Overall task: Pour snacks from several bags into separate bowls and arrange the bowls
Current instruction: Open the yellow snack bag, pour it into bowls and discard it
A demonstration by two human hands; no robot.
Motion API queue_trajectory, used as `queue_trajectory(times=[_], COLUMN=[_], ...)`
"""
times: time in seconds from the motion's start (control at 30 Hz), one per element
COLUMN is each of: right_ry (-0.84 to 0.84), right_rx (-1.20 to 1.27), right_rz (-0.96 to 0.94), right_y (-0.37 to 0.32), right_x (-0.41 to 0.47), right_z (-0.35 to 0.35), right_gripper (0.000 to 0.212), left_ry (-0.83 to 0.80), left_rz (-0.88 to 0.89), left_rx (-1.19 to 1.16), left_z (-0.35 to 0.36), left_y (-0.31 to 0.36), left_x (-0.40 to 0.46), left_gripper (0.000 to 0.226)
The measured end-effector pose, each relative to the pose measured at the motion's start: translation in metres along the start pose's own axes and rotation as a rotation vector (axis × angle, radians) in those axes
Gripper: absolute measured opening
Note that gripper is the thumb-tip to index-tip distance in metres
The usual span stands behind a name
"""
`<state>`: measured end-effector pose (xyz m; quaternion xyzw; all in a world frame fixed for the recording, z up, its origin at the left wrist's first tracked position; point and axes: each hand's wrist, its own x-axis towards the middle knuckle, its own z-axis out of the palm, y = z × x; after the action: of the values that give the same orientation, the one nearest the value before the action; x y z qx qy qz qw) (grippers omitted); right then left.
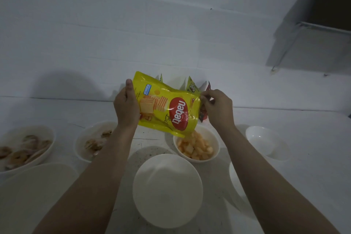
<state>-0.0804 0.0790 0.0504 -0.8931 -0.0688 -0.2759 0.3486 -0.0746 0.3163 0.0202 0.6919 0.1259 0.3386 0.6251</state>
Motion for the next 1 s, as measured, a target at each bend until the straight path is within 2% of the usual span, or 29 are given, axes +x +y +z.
queue_trajectory(times=[0.27,0.5,0.73,0.83,0.93,1.0], right_ry=[0.035,0.142,0.228,0.283,0.292,0.297], right_rx=[0.143,0.120,0.093,0.121,0.148,0.137], right_rz=[0.016,0.008,0.076,0.136,0.208,0.226], right_y=[-0.020,-0.020,0.024,0.055,0.085,0.102], right_x=[0.007,0.007,0.001,0.000,-0.003,-0.004], right_z=[0.013,0.004,-0.056,-0.088,-0.116,-0.135], right_gripper=[0.016,0.017,0.017,0.016,0.014,0.016], left_ry=[0.081,0.064,-0.096,-0.184,-0.220,-0.282], left_rz=[-0.116,-0.172,-0.142,-0.099,-0.075,-0.113], left_rx=[-0.135,-0.215,-0.193,-0.188,-0.117,-0.153], left_z=[-0.011,-0.002,0.051,0.080,0.108,0.129], left_y=[-0.009,0.003,0.018,0.038,0.056,0.062], left_x=[-0.006,-0.020,-0.057,-0.086,-0.110,-0.121], left_gripper=[0.053,0.052,0.057,0.042,0.041,0.043])
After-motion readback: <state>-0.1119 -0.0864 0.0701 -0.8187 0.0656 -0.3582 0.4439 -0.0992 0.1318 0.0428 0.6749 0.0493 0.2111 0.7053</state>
